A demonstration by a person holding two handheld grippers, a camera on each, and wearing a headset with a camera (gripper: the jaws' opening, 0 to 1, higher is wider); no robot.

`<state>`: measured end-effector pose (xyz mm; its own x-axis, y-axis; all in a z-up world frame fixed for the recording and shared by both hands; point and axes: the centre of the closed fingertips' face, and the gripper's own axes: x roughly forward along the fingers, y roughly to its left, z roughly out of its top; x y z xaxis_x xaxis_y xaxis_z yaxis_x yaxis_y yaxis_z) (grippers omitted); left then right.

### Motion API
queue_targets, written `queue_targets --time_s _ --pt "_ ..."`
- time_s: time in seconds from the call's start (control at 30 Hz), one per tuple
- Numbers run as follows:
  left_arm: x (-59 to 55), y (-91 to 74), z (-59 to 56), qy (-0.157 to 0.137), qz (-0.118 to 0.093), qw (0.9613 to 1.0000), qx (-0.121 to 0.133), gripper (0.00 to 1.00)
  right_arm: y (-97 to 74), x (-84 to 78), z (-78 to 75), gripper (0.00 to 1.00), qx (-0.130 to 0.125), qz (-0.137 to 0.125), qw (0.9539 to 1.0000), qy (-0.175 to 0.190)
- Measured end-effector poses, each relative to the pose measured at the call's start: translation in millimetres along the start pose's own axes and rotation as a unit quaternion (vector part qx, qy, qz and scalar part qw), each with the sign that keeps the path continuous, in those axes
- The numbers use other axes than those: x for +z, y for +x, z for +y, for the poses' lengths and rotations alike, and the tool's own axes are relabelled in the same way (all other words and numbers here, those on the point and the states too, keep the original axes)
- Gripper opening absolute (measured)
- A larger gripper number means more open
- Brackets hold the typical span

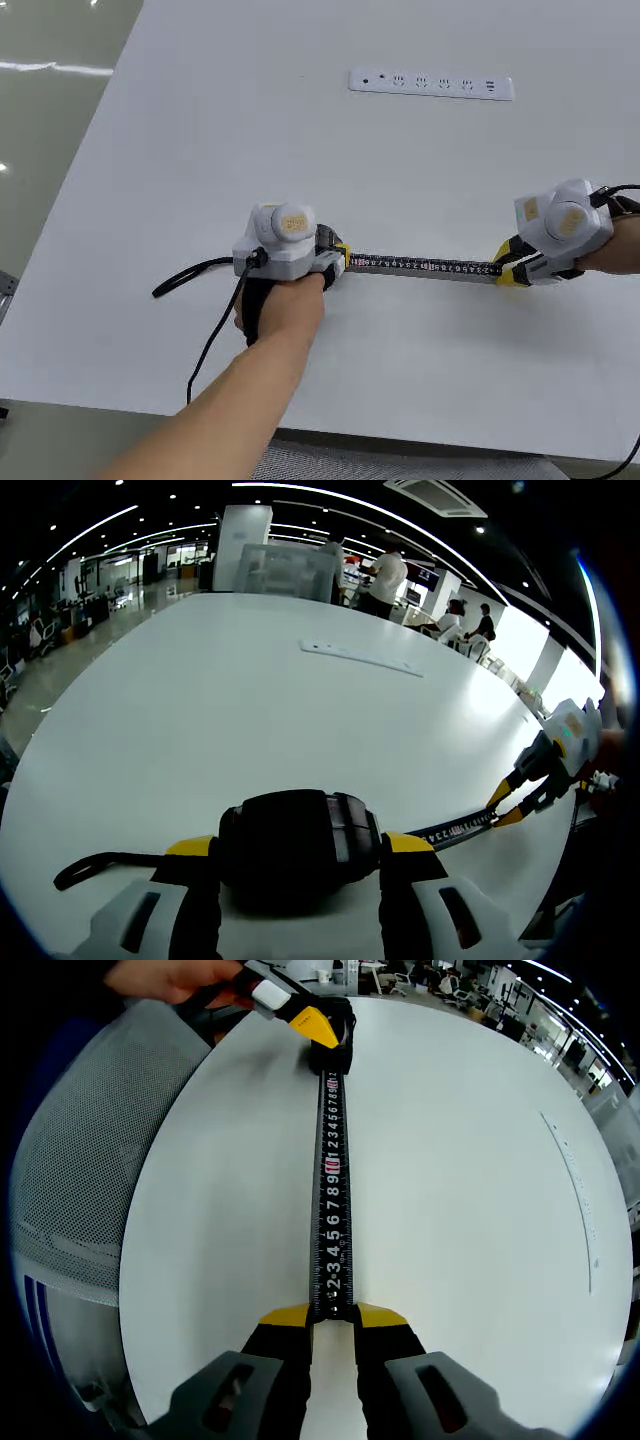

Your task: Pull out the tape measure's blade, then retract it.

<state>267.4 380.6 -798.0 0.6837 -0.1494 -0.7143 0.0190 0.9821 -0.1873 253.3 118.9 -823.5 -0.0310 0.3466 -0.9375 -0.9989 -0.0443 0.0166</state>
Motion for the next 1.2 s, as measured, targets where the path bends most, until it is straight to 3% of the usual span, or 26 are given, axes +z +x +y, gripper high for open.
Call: queue_targets --time_s 0.63,1.2 --pt "-0.5 -1.9 -1.0 0.010 -0.009 0.9999 -0.007 0.58 1.8 5.5 -1.5 0.12 -0.012 -0.003 0.9999 0.000" --pt "-0.6 -3.3 -0.1 0.001 -0.018 0.9996 -0.022 0.57 4.8 15.4 -1.3 0.12 -0.024 -0.027 0.9993 0.013"
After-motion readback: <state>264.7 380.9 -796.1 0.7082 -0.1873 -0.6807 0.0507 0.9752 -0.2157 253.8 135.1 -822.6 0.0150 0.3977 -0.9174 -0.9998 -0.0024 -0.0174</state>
